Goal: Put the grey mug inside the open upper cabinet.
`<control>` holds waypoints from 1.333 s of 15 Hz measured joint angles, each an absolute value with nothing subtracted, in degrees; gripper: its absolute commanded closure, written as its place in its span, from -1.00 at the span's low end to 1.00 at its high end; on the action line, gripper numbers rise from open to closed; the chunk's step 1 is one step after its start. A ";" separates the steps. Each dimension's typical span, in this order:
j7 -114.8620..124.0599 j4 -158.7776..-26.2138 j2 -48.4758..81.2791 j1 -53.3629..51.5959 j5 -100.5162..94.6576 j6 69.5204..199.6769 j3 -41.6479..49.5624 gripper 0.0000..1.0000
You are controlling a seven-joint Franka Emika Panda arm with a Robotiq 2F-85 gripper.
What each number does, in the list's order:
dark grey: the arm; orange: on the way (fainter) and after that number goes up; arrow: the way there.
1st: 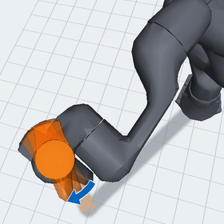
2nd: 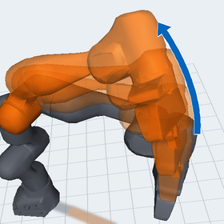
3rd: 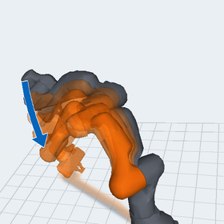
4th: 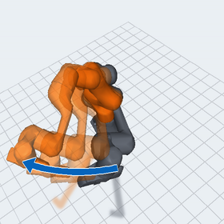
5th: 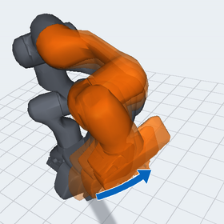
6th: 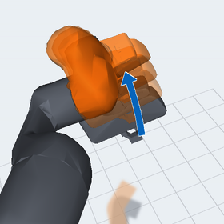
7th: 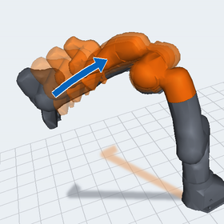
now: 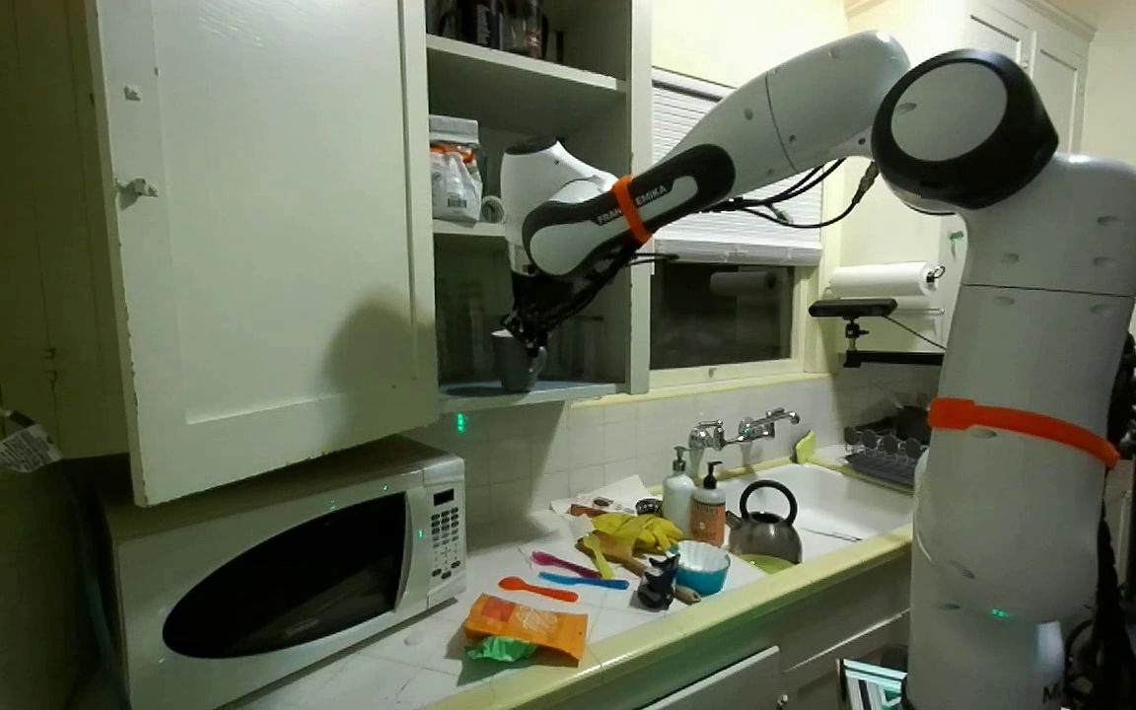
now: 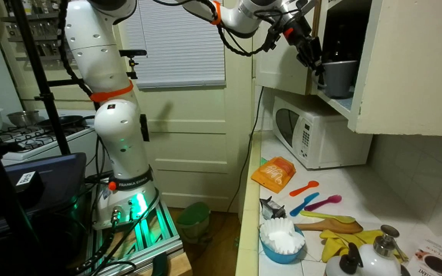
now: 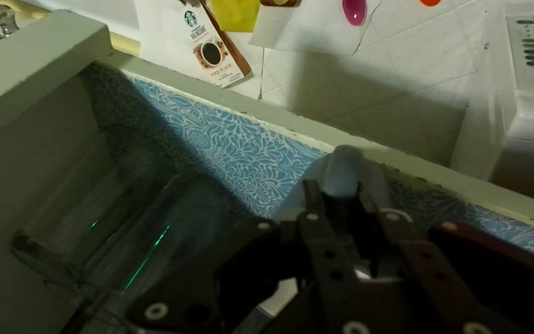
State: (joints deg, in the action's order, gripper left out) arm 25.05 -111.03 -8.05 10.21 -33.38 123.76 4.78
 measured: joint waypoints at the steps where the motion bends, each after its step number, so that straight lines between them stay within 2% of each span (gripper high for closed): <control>1: 26.17 -111.01 -7.45 10.25 -33.58 124.27 4.92 0.91; 20: 30.38 -102.42 1.04 9.58 -37.25 126.90 5.90 0.91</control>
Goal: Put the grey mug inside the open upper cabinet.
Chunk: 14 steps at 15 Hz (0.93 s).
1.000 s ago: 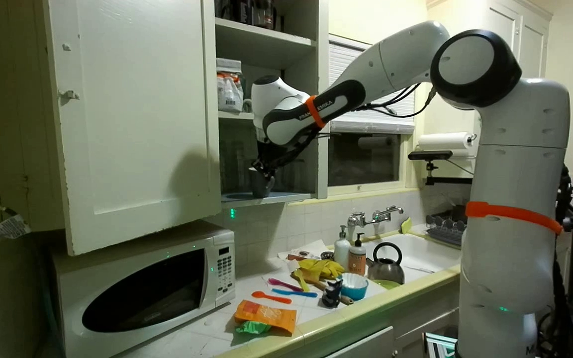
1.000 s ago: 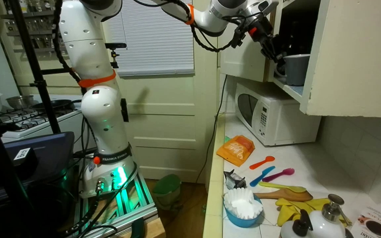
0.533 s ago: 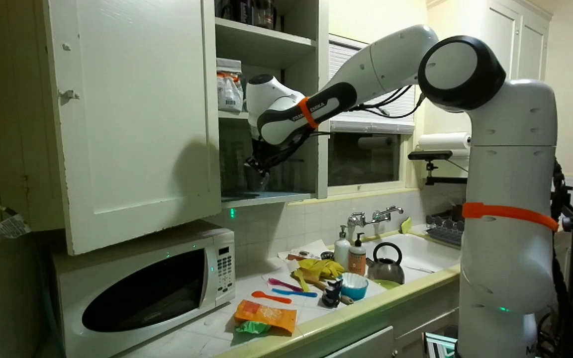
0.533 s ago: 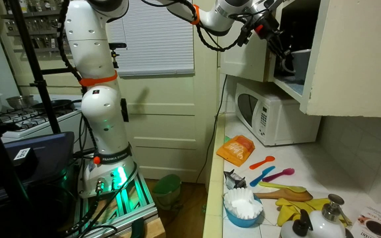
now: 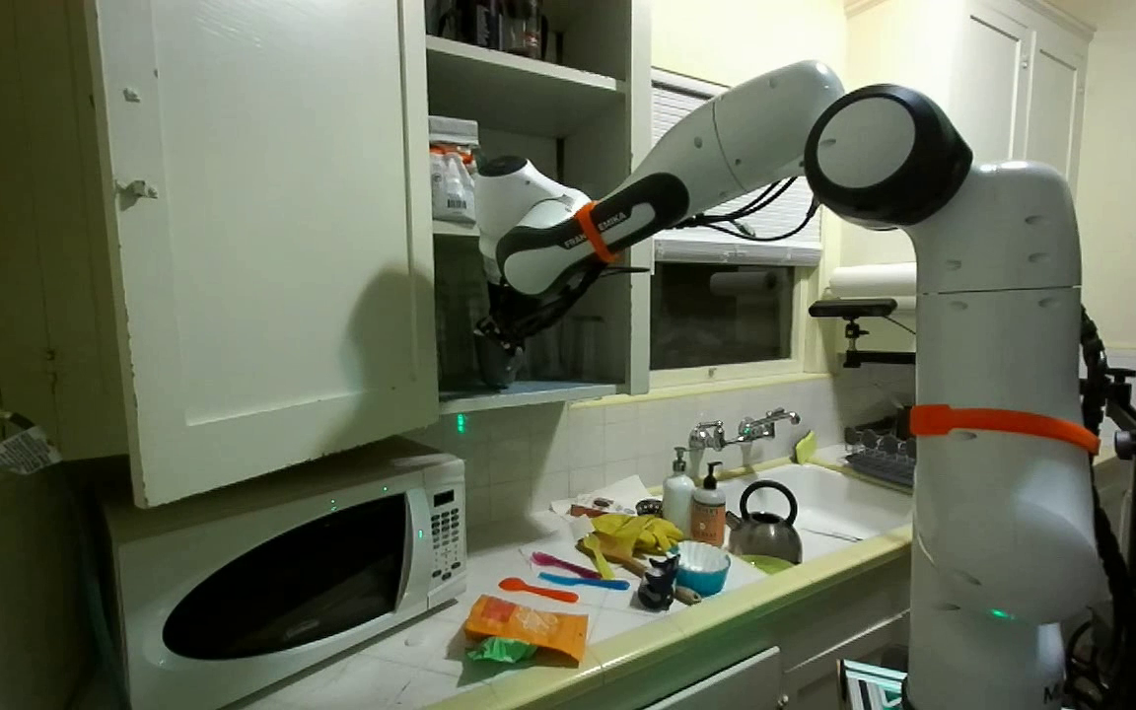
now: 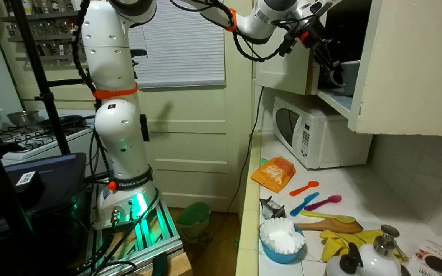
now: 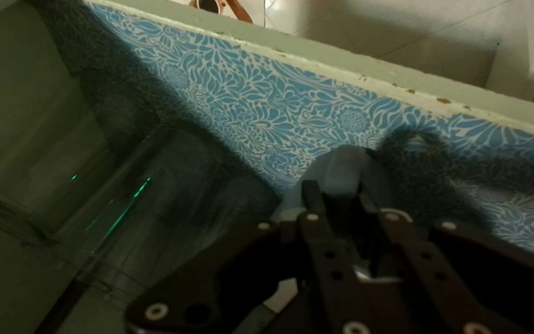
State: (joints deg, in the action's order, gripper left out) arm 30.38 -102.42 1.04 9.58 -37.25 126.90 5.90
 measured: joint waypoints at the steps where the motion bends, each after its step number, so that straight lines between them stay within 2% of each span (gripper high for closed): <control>1: 30.38 -102.16 1.29 9.55 -37.25 126.90 5.91 0.91; 2: 30.38 -102.00 1.48 9.49 -37.25 126.90 5.96 0.66; 3: 30.38 -101.94 1.59 9.43 -37.25 126.90 6.00 0.56; 5: 30.41 -101.88 1.76 9.36 -37.25 126.90 6.03 0.62; 6: 30.41 -101.69 1.77 9.34 -37.26 126.90 6.05 0.54; 8: 30.42 -101.21 1.79 9.24 -37.25 126.89 6.09 0.09; 14: 30.51 -100.07 1.86 9.09 -37.26 126.87 6.15 -0.82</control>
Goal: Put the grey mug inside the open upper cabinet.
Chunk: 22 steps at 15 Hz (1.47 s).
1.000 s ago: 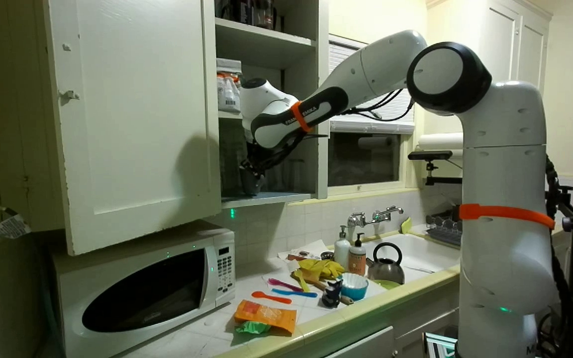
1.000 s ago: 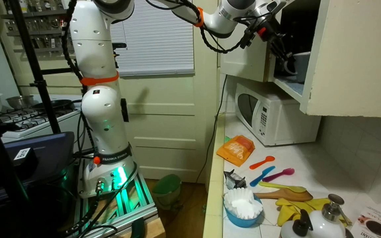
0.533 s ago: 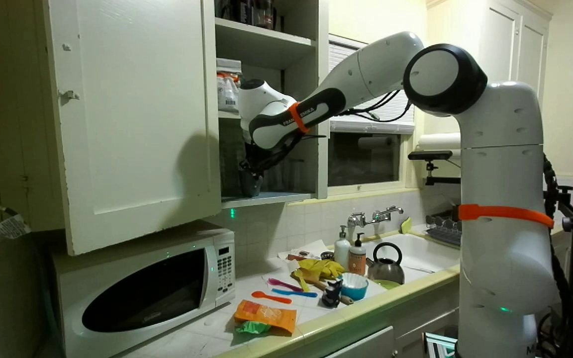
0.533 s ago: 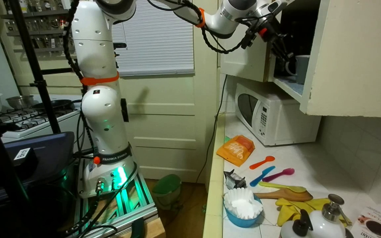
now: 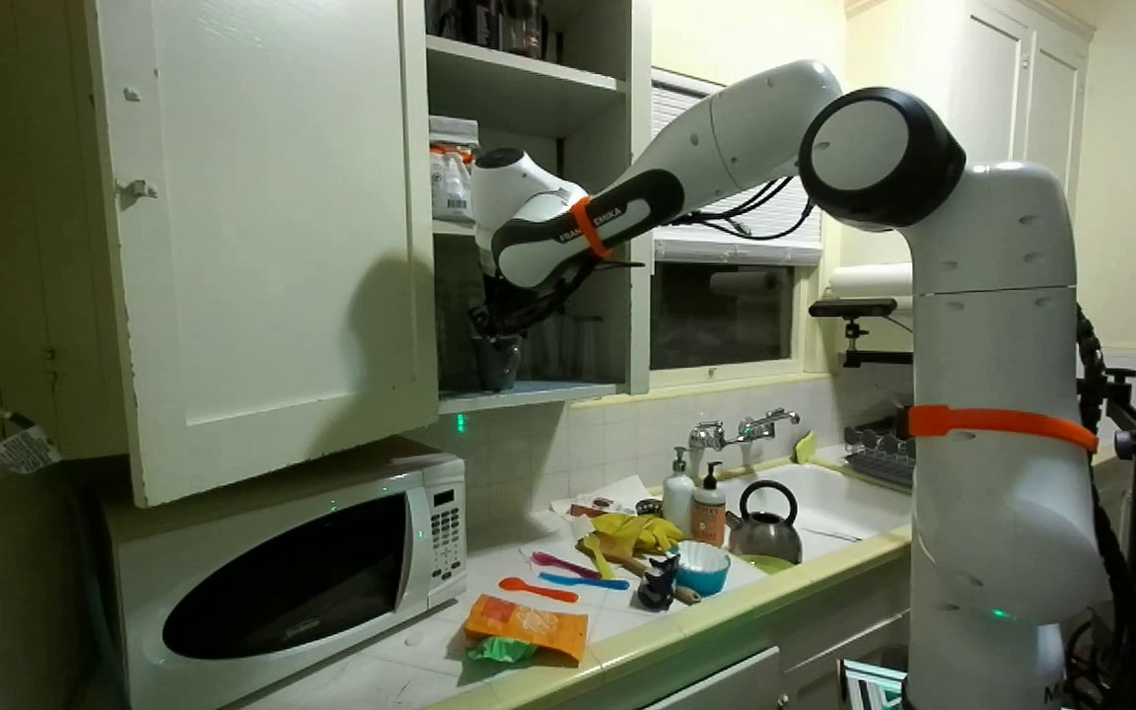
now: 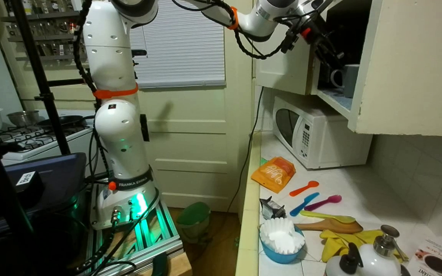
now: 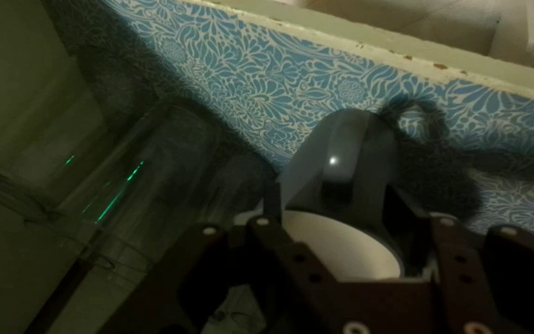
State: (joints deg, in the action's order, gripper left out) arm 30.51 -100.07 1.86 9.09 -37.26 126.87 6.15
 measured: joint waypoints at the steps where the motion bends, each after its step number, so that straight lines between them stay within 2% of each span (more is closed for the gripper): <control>1: 30.53 -99.95 1.87 9.08 -37.26 126.86 6.16 -0.96; 7: 30.58 -99.61 0.35 8.33 -33.66 126.34 6.09 -1.00; 13: 30.93 -103.12 -6.38 7.94 -26.47 122.46 5.76 -1.00; 17: 20.88 -107.25 -14.48 7.98 -14.69 114.45 6.66 -1.00; 22: 14.21 -108.50 -24.59 8.82 -5.98 97.55 8.80 -1.00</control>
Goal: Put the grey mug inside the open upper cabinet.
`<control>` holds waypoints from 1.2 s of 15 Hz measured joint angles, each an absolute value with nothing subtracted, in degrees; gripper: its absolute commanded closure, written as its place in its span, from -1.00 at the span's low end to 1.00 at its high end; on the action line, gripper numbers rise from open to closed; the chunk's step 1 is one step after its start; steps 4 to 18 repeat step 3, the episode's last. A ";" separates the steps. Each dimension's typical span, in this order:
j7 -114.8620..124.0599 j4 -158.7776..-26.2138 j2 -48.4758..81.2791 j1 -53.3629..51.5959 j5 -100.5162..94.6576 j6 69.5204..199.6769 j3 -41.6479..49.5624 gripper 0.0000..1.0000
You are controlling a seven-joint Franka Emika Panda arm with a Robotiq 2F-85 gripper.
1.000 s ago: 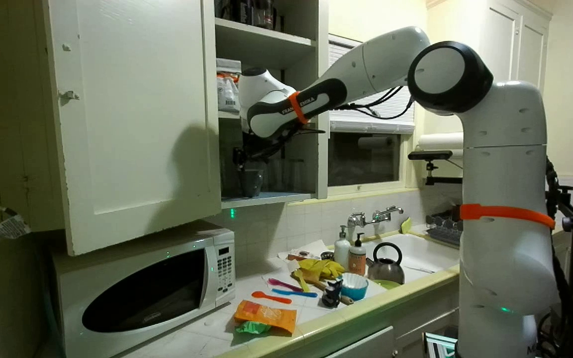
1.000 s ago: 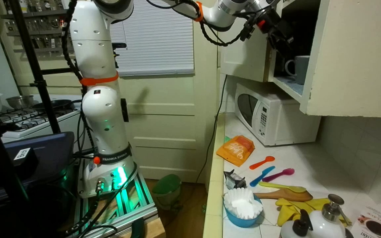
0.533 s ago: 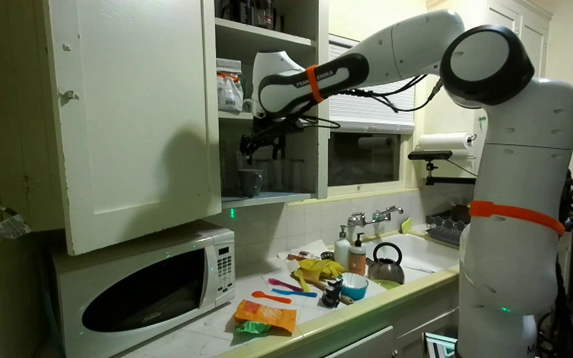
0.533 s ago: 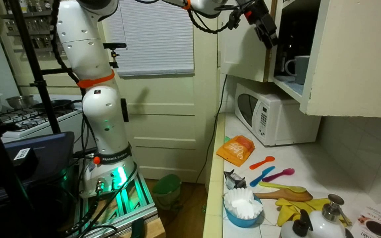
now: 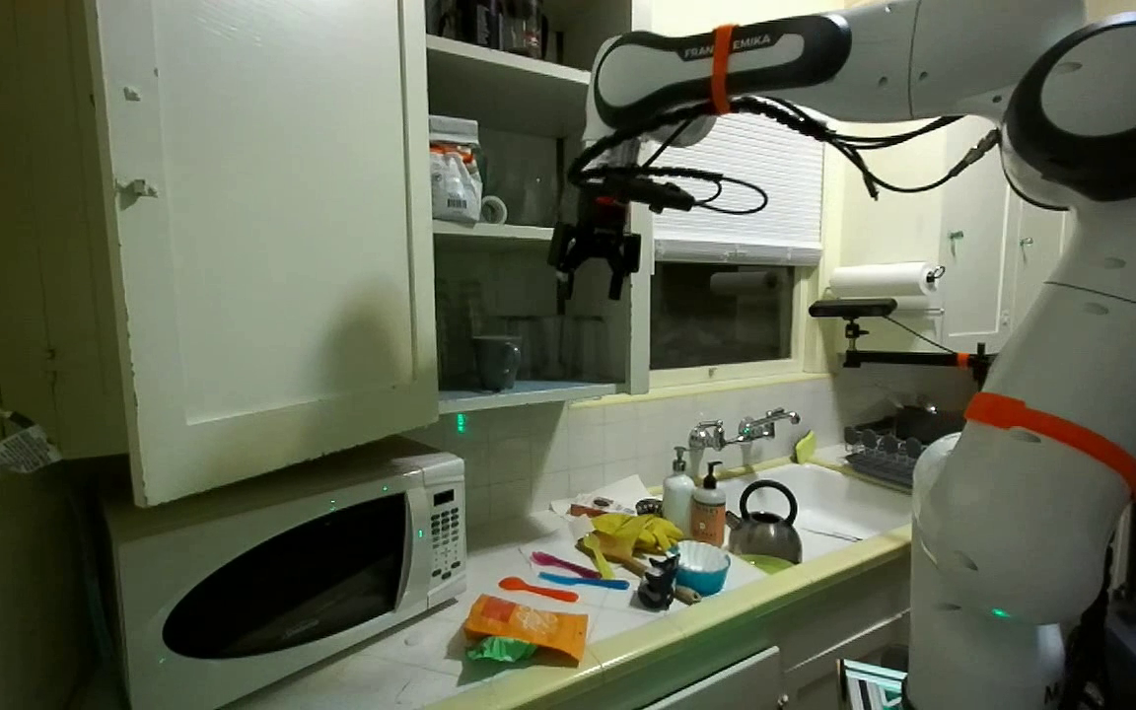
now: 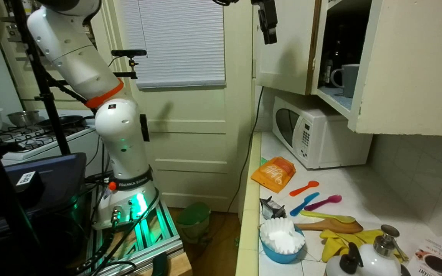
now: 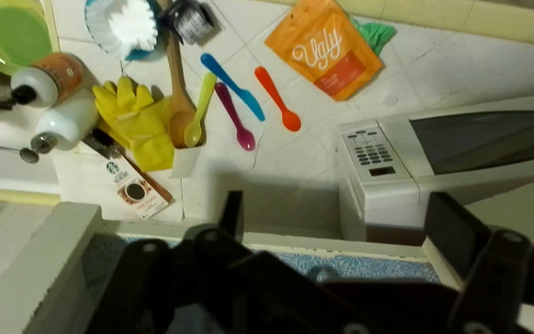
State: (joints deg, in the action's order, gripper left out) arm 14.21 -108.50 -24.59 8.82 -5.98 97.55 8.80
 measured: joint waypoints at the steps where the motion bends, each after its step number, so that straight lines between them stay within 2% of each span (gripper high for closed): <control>1: 14.20 -108.49 -25.90 9.00 -5.43 95.14 8.89 -1.00; 3: 14.23 -108.49 -27.99 9.04 -4.92 92.13 8.61 -1.00; 18: 14.23 -108.49 -27.99 9.04 -4.92 92.13 8.61 -1.00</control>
